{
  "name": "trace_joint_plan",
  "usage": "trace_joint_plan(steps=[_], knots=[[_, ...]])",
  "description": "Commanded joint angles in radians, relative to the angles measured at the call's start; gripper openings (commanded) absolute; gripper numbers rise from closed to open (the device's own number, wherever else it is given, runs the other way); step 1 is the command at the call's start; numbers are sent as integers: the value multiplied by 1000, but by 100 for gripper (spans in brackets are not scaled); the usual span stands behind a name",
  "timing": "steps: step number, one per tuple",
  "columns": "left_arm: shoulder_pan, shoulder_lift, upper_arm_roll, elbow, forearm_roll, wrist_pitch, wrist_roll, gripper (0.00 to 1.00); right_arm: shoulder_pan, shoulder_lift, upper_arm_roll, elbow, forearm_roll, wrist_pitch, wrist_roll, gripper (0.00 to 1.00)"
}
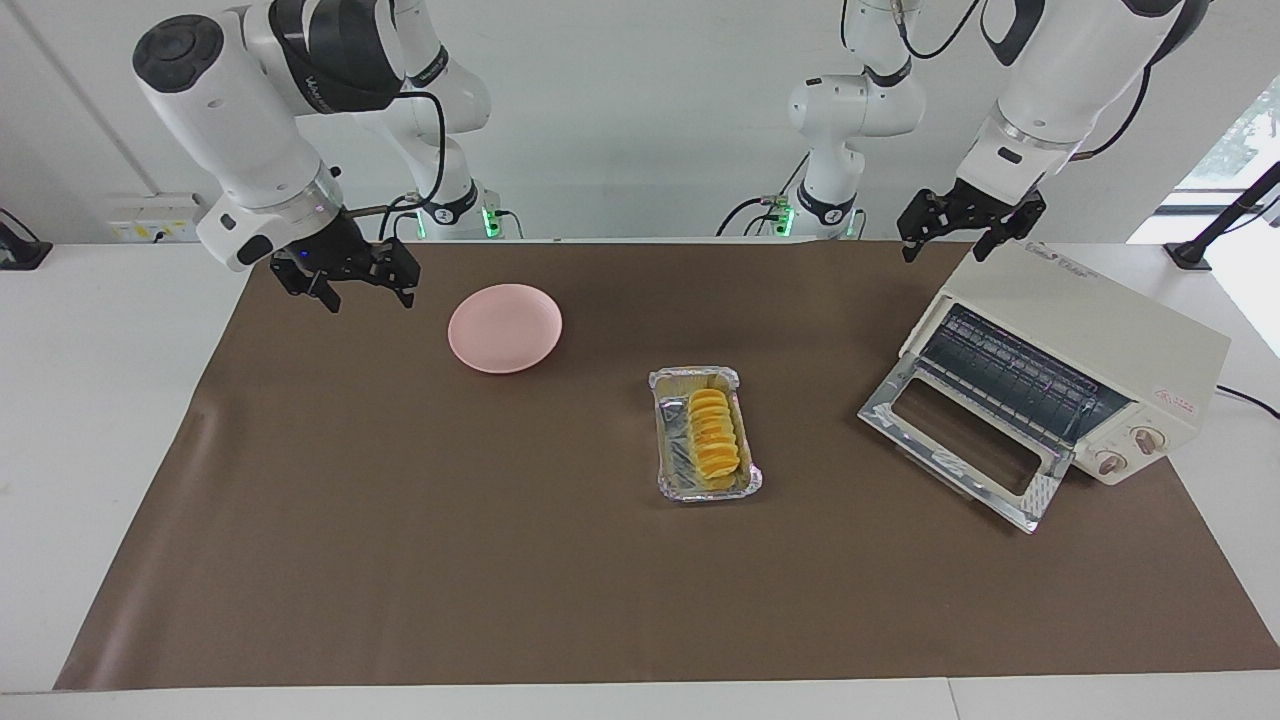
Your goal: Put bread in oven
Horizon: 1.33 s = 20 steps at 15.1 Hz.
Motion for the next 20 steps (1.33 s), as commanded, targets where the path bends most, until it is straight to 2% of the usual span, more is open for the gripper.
trace_joint_plan(steps=[1,3,5,8,10,12,14,17,20], knots=[[-131,184,-3,200,-12,-52,-111,100,-15,-51,12,-83,-56,22,-14,100],[-222,299,0,301,-7,-51,-256,100,-15,-53,12,-89,-93,31,-14,100],[-317,408,4,366,0,27,-317,100,-13,-60,12,-110,-96,65,-16,100],[-380,481,6,358,2,173,-347,100,-15,-60,12,-114,-96,67,-16,100],[-422,545,7,358,16,283,-446,100,-16,-59,12,-107,-96,65,-28,100],[-452,620,7,360,68,323,-483,100,-27,-59,12,-112,-96,59,-36,100],[-457,636,7,311,94,406,-541,100,-27,-60,14,-112,-96,56,-31,100],[-457,666,7,266,99,465,-560,100,-25,-60,14,-112,-96,56,-28,100],[-456,654,7,165,100,538,-569,88,-29,-59,12,-104,-96,51,-28,100]])
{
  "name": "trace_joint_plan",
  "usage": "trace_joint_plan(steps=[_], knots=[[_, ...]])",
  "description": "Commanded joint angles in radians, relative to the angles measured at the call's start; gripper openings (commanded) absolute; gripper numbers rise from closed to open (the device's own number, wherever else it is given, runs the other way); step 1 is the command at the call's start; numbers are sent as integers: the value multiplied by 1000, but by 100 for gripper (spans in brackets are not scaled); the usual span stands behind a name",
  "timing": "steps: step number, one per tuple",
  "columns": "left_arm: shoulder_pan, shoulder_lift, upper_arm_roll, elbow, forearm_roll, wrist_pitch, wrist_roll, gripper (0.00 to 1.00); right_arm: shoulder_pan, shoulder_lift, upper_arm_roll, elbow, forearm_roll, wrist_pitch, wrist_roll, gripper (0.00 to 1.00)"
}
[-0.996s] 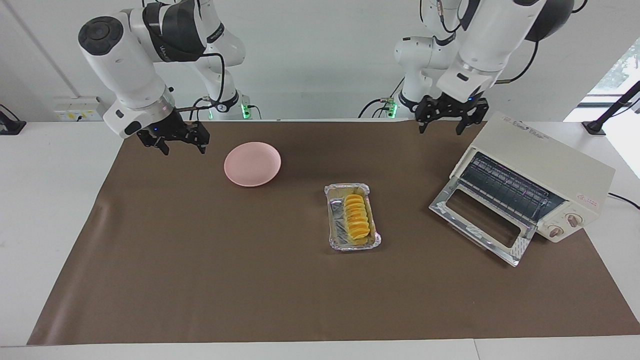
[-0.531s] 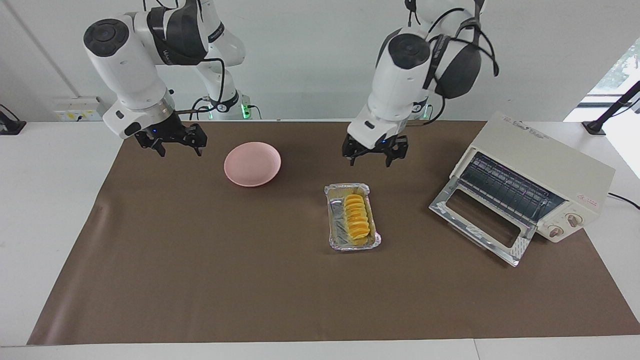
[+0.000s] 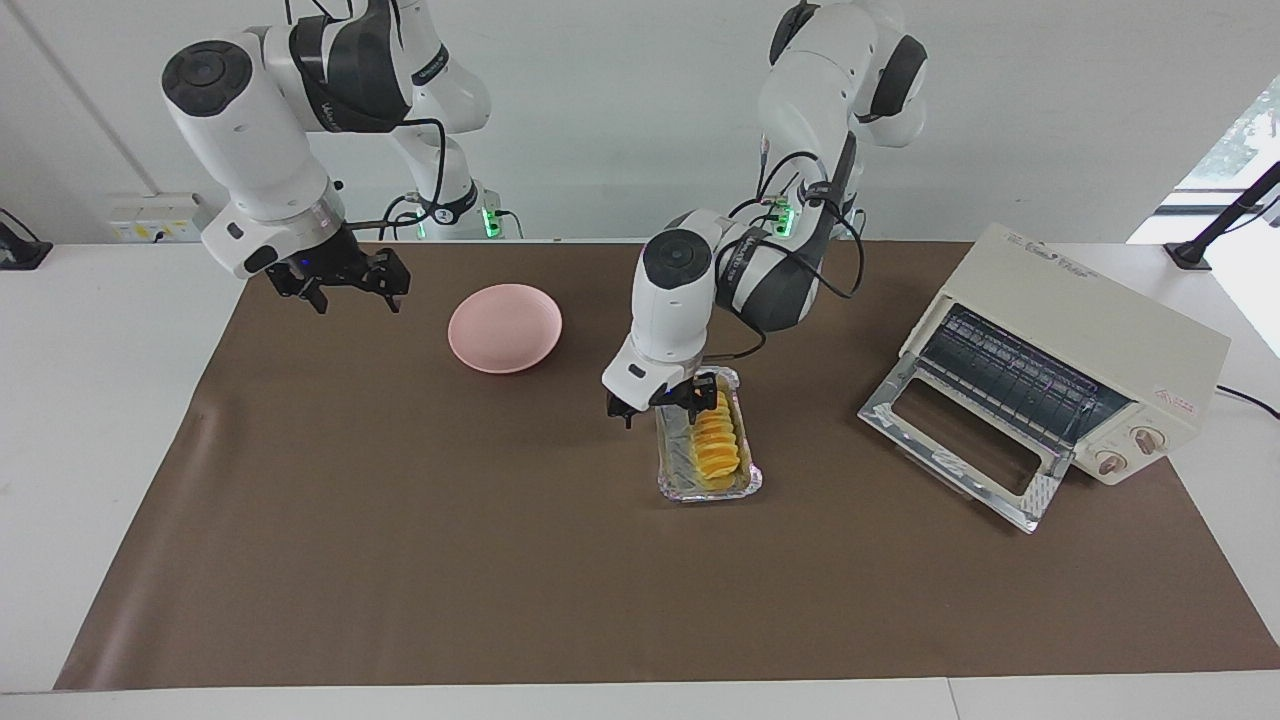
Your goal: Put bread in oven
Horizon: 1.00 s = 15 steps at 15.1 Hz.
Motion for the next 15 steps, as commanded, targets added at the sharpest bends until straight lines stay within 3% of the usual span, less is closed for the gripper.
trace_joint_plan(steps=[1,3,4,6,7,11,15], knots=[[-9,-30,10,-93,18,65,-26,85,-22,-27,11,-25,-17,10,-20,100],[-16,-17,10,-93,18,80,-50,80,-40,-33,13,-25,-17,6,-26,100],[-18,-14,10,-95,18,79,-59,66,-42,-42,11,-25,-16,6,-26,100],[-18,-14,10,-86,14,71,-61,11,-40,-53,13,-19,-16,6,-24,100],[-15,-14,10,-83,12,68,-59,0,-39,-59,13,-20,-16,6,-24,100],[-6,-11,10,-73,11,35,-56,0,-35,-61,13,-20,-14,6,-24,100],[11,-20,22,23,6,-152,-61,0,-38,-61,13,-20,-16,6,-26,100]])
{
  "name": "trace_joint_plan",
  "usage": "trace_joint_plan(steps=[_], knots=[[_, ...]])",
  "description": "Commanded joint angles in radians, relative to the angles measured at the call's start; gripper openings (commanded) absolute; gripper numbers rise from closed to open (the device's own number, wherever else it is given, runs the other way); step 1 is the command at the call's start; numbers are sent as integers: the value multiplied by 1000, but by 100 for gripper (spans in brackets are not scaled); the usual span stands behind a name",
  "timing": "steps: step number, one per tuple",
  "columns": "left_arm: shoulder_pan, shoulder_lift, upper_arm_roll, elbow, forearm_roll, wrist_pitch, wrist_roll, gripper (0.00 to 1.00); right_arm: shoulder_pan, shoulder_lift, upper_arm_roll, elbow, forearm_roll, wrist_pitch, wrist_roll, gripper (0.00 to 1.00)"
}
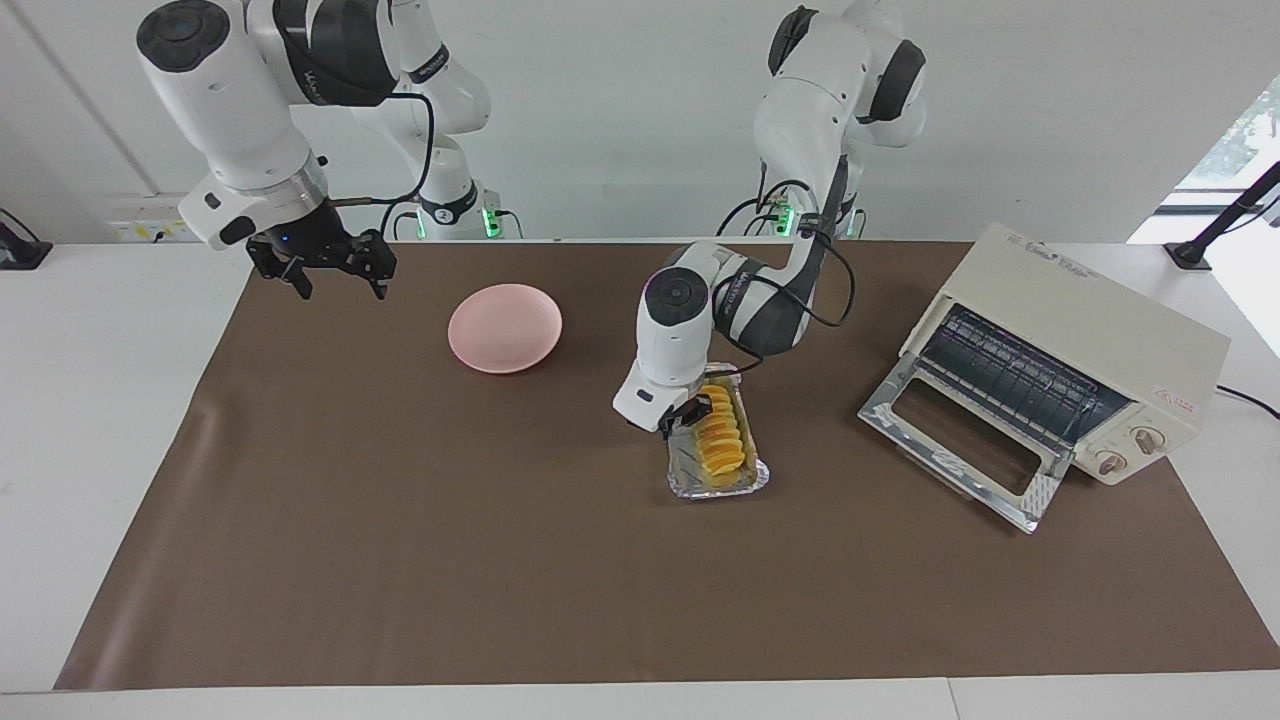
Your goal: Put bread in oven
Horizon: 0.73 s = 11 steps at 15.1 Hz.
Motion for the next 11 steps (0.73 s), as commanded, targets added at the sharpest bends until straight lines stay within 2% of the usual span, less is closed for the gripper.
trace_joint_plan(steps=[1,3,6,11], knots=[[11,-17,25,95,3,-160,-17,0,-14,-16,8,-19,-14,6,-24,100],[14,-25,65,151,-2,-226,-17,0,-14,-16,8,-19,-14,6,-24,100],[72,-101,180,153,-111,-240,-28,0,-14,-16,8,-19,-14,6,-24,100],[77,-106,365,142,-106,-257,-26,0,-14,-16,8,-19,-15,6,-24,100]])
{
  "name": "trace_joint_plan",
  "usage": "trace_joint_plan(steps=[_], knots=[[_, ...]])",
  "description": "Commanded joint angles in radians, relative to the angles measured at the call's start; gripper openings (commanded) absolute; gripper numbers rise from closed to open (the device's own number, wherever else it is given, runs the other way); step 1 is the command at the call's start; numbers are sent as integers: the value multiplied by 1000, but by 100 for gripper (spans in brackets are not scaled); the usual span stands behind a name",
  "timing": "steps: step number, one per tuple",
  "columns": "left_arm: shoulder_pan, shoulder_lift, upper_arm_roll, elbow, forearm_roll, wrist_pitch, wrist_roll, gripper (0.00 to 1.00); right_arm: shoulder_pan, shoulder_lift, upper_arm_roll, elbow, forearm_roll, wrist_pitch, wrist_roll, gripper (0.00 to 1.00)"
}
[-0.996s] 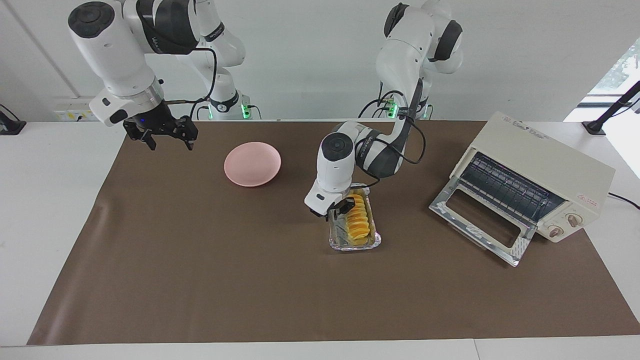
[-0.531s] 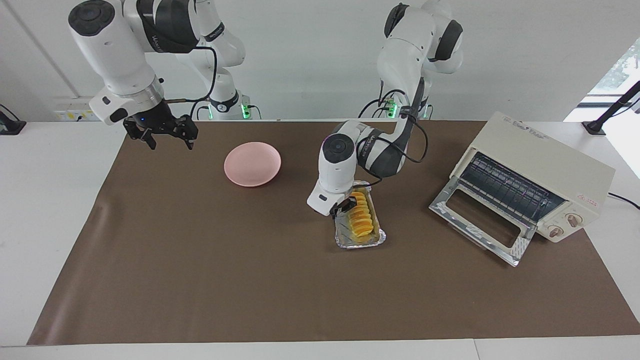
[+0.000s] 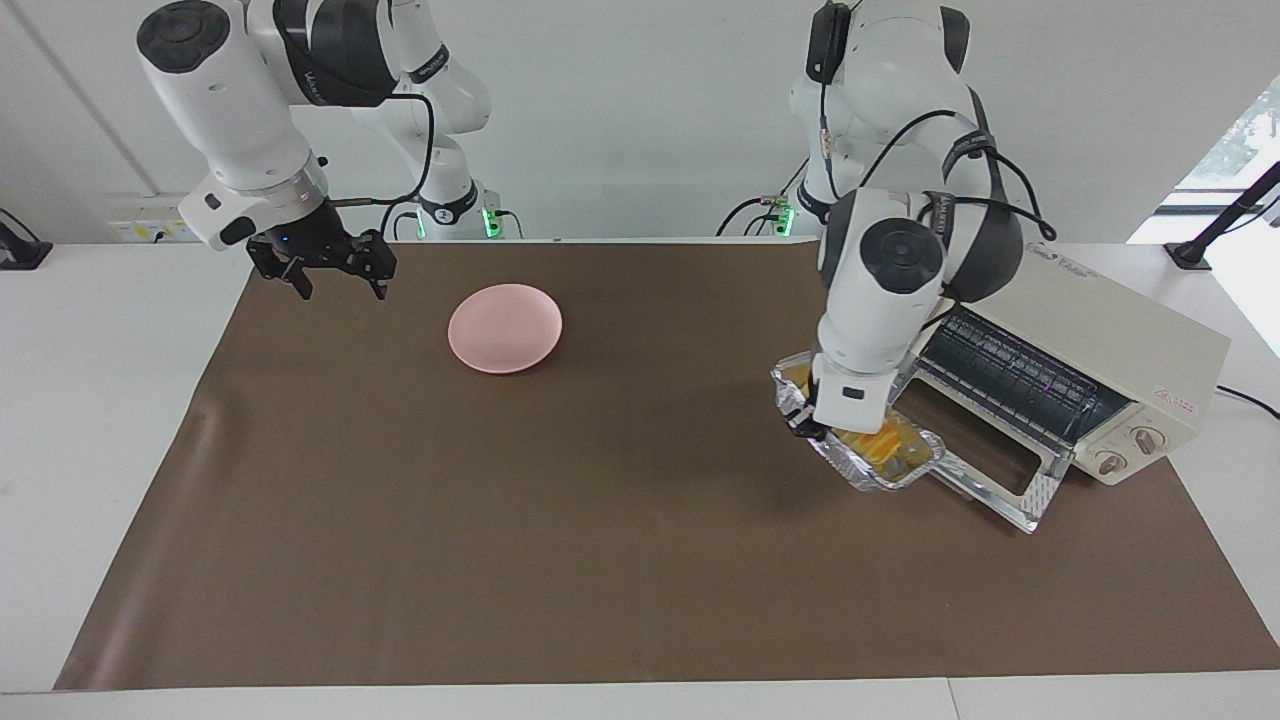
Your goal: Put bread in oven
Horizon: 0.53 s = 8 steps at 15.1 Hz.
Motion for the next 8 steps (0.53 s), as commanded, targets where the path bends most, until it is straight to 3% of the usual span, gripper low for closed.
trace_joint_plan(steps=[1,8], knots=[[-3,-6,100,-26,-12,-27,-7,0,-14,-16,8,-19,-14,6,-24,100],[127,-32,126,-95,-7,-107,123,0,-14,-16,8,-19,-15,6,-26,100]])
